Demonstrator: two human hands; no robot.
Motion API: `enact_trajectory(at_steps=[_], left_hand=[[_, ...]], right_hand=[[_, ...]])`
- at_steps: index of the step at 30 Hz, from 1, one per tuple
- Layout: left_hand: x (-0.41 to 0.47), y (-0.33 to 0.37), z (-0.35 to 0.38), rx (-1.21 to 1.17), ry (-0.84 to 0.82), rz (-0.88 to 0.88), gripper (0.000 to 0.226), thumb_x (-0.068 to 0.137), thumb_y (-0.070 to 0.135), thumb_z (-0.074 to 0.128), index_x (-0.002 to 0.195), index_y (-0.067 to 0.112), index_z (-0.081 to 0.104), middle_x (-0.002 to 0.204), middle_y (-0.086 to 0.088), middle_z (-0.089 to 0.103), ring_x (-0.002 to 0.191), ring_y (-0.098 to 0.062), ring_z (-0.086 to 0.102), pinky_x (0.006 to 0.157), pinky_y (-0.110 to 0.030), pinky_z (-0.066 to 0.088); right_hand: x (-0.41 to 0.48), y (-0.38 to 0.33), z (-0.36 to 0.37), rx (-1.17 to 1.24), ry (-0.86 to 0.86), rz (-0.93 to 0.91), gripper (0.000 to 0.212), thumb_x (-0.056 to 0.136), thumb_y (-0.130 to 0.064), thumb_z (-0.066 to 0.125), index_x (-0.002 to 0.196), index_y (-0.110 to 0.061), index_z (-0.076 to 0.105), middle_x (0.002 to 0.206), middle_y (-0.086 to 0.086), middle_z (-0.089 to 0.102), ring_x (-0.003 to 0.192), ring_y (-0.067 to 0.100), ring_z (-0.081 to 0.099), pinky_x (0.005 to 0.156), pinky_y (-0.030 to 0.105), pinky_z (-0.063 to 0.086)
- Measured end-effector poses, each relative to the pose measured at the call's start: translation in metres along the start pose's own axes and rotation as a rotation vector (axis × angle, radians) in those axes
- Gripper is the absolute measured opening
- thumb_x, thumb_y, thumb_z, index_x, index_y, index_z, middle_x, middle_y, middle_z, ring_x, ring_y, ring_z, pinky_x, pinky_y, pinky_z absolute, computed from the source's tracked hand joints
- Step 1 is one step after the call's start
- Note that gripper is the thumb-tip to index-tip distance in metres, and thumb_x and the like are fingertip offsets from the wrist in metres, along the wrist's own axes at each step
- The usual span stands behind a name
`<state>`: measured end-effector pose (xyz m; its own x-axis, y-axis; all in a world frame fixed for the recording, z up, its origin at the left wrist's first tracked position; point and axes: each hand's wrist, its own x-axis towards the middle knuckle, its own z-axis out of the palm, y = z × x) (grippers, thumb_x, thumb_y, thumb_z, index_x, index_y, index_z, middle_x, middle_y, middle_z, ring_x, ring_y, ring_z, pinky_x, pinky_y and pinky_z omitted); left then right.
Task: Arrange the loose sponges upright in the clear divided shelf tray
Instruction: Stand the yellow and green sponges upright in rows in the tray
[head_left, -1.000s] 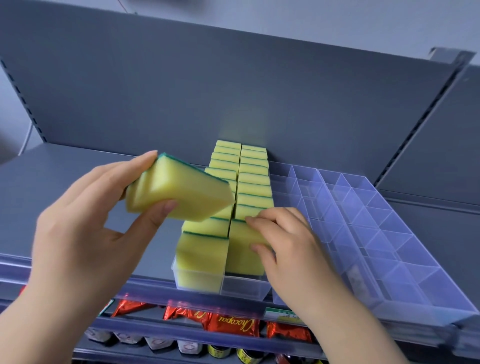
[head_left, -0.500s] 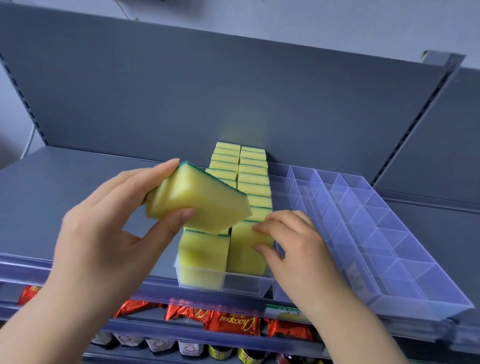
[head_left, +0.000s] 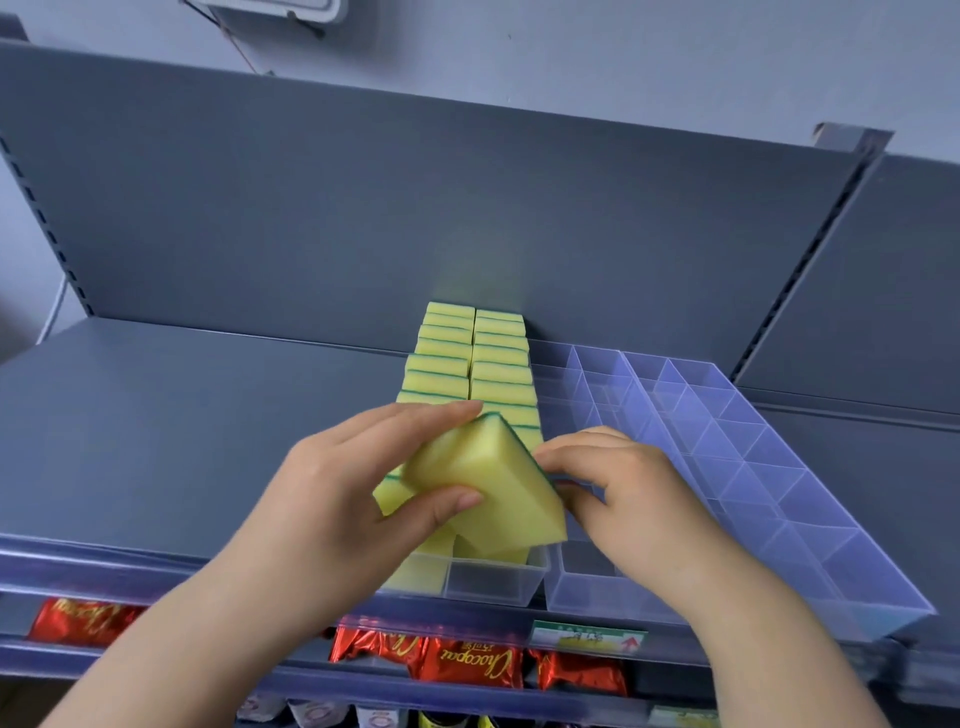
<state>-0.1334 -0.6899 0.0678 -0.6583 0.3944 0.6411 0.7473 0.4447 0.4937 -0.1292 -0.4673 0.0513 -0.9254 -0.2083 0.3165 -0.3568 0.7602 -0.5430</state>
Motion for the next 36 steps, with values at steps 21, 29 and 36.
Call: enact_trajectory(at_steps=[21, 29, 36], left_hand=[[0.014, -0.003, 0.022, 0.286, -0.120, 0.184, 0.037, 0.081, 0.039, 0.051, 0.110, 0.021, 0.065, 0.105, 0.007, 0.068, 0.088, -0.012, 0.065, 0.074, -0.024, 0.049], [0.010, -0.002, 0.024, 0.399, -0.139, 0.326, 0.030, 0.073, 0.019, 0.067, 0.102, 0.012, 0.072, 0.095, 0.000, 0.072, 0.078, -0.019, 0.068, 0.065, -0.028, 0.056], [0.008, -0.005, 0.035, 0.424, -0.150, 0.351, 0.032, 0.083, 0.025, 0.050, 0.101, 0.011, 0.072, 0.103, -0.004, 0.071, 0.092, -0.015, 0.069, 0.089, -0.038, 0.052]], right_hand=[[-0.002, 0.001, 0.000, 0.007, -0.016, -0.024, 0.051, 0.083, 0.016, 0.042, 0.103, -0.022, 0.071, 0.108, -0.017, 0.063, 0.106, 0.000, 0.055, 0.095, 0.017, 0.042], [0.000, 0.002, 0.003, -0.027, 0.003, -0.002, 0.035, 0.087, 0.007, 0.050, 0.105, -0.015, 0.070, 0.110, -0.010, 0.063, 0.104, 0.004, 0.056, 0.095, 0.015, 0.041], [0.001, -0.006, 0.001, -0.095, -0.042, 0.040, 0.037, 0.088, 0.003, 0.048, 0.109, -0.021, 0.068, 0.117, -0.013, 0.059, 0.108, 0.002, 0.051, 0.097, 0.009, 0.036]])
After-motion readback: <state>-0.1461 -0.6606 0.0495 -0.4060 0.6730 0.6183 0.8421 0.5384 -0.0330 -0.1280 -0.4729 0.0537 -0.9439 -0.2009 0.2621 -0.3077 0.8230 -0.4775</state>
